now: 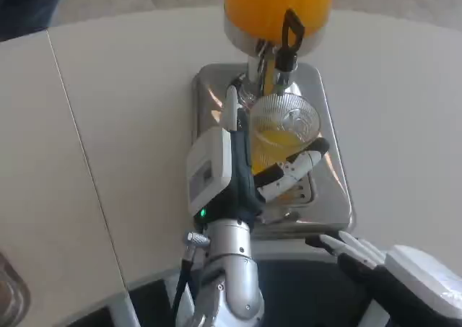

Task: Grasp the cup under the faucet to collect the drink, then remove the cup.

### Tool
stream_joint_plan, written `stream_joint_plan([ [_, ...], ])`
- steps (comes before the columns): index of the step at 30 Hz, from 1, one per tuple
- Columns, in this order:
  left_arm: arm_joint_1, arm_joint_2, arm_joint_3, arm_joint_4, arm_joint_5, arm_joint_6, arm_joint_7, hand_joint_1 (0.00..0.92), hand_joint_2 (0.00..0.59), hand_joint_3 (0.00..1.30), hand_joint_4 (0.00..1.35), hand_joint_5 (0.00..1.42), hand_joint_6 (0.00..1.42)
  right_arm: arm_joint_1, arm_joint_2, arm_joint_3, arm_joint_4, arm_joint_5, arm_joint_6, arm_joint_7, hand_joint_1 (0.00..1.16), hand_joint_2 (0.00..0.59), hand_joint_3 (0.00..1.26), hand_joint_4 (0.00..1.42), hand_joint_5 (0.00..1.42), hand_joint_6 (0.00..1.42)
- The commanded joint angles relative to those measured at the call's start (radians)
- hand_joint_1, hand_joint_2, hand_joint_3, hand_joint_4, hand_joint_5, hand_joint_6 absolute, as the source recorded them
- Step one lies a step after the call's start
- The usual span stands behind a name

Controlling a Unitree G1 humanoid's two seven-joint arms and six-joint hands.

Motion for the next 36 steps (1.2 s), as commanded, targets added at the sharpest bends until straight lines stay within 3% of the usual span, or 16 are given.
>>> stream_joint_plan([
  [1, -0.029, -0.045, -0.005, 0.042, -0.003, 0.037, 0.026, 0.451, 0.069, 0.0, 0.0, 0.24, 0.38, -0.009, -0.006, -0.009, 0.018, 0.012, 0.018, -0.014, 0.81, 0.418, 0.09, 0.0, 0.0, 0.0],
  [13, -0.062, -0.052, -0.027, 0.089, -0.002, 0.085, 0.056, 0.44, 0.074, 0.0, 0.0, 0.3, 0.43, -0.036, -0.008, -0.003, 0.038, 0.016, 0.052, -0.016, 0.83, 0.421, 0.1, 0.0, 0.0, 0.0],
  [17, -0.062, -0.057, -0.031, 0.092, -0.002, 0.107, 0.078, 0.44, 0.074, 0.0, 0.0, 0.38, 0.61, -0.043, -0.008, -0.001, 0.04, 0.017, 0.064, -0.016, 0.83, 0.421, 0.1, 0.0, 0.0, 0.0],
  [22, -0.058, -0.069, -0.036, 0.097, -0.003, 0.118, 0.133, 0.45, 0.086, 0.01, 0.06, 0.59, 1.01, -0.052, -0.009, 0.006, 0.041, 0.015, 0.086, -0.012, 0.83, 0.421, 0.1, 0.0, 0.0, 0.0],
  [27, -0.052, -0.071, -0.033, 0.112, -0.028, 0.085, 0.163, 0.452, 0.101, 0.15, 0.22, 0.7, 1.1, -0.056, -0.014, 0.013, 0.041, 0.009, 0.101, -0.012, 0.83, 0.421, 0.11, 0.0, 0.0, 0.0],
  [36, -0.041, -0.052, -0.018, 0.128, -0.057, -0.016, 0.195, 0.498, 0.105, 0.55, 0.62, 0.98, 1.3, -0.07, -0.02, 0.025, 0.058, 0.002, 0.115, -0.014, 0.84, 0.421, 0.1, 0.0, 0.0, 0.0],
])
